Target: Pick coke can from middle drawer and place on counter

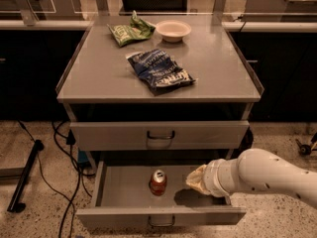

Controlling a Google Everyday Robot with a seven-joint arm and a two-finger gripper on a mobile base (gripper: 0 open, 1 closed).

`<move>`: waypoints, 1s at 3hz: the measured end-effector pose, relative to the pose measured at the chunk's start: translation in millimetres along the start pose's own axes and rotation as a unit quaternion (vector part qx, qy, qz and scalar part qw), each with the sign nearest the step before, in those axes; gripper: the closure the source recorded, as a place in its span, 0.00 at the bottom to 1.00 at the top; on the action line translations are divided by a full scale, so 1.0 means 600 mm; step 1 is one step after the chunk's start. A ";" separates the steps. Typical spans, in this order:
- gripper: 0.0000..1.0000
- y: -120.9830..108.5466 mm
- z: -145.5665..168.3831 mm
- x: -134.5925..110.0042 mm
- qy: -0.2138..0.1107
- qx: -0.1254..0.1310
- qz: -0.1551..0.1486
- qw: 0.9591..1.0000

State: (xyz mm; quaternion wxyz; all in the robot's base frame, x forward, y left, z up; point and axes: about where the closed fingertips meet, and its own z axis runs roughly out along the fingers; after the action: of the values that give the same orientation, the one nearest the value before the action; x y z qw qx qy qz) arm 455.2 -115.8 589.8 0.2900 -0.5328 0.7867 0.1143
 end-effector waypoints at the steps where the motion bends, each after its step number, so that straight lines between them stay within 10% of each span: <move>1: 1.00 0.000 0.025 0.012 -0.004 -0.005 0.004 1.000; 3: 1.00 -0.007 0.114 0.036 -0.022 -0.020 0.014 0.999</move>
Offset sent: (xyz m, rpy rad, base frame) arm 0.0231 0.0109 -0.0832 0.0814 0.0348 -0.0131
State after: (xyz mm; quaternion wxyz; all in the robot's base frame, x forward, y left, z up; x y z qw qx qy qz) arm 476.2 -101.0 522.6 0.2953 -0.5247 0.7850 0.1456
